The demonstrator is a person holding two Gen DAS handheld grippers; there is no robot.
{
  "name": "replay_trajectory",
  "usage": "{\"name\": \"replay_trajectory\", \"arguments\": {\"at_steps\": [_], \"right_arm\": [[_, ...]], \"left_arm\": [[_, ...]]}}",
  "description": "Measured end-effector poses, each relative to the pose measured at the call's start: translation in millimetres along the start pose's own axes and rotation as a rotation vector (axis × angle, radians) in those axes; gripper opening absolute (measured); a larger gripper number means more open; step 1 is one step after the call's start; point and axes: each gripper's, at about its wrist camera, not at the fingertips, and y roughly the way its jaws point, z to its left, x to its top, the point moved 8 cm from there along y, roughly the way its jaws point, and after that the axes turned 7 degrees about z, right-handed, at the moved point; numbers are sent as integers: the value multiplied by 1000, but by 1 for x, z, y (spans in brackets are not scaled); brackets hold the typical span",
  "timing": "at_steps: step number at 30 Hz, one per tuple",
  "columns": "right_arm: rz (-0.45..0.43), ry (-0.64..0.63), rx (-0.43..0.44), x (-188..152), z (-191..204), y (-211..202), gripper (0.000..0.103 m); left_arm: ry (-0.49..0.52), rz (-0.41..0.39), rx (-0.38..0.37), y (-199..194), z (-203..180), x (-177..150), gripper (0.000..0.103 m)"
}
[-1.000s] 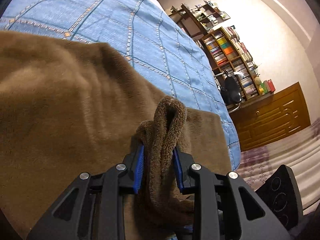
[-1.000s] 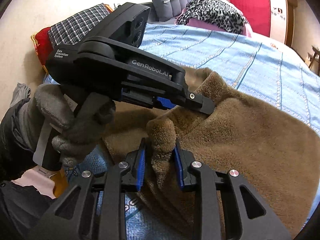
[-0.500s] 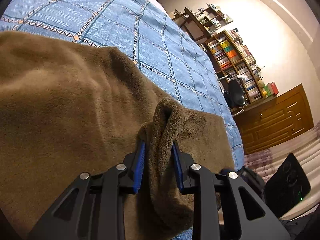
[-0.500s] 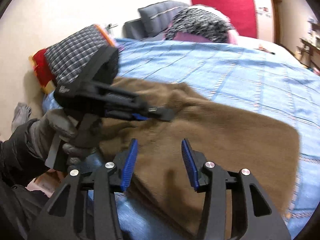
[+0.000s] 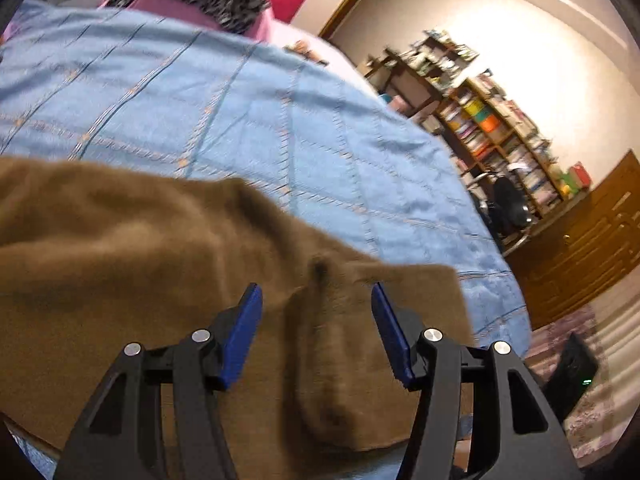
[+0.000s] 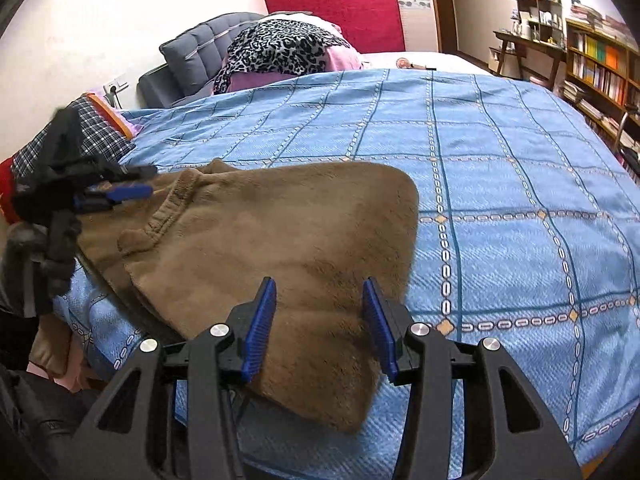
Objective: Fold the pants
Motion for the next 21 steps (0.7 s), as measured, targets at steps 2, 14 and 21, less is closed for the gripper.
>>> {"name": "replay_trajectory", "arguments": {"at_steps": [2,14,21], "right_arm": [[7,-5,0,-2,1,4,46],[53,-18,19,-24,-1,19,47],[64,-21,20,-33,-1,27,48]], "left_arm": [[33,-2,-36,2,-19,-1,57],[81,85,-44,74,-42,-34,57],[146,54,-43,80,-36,-45,57]]}}
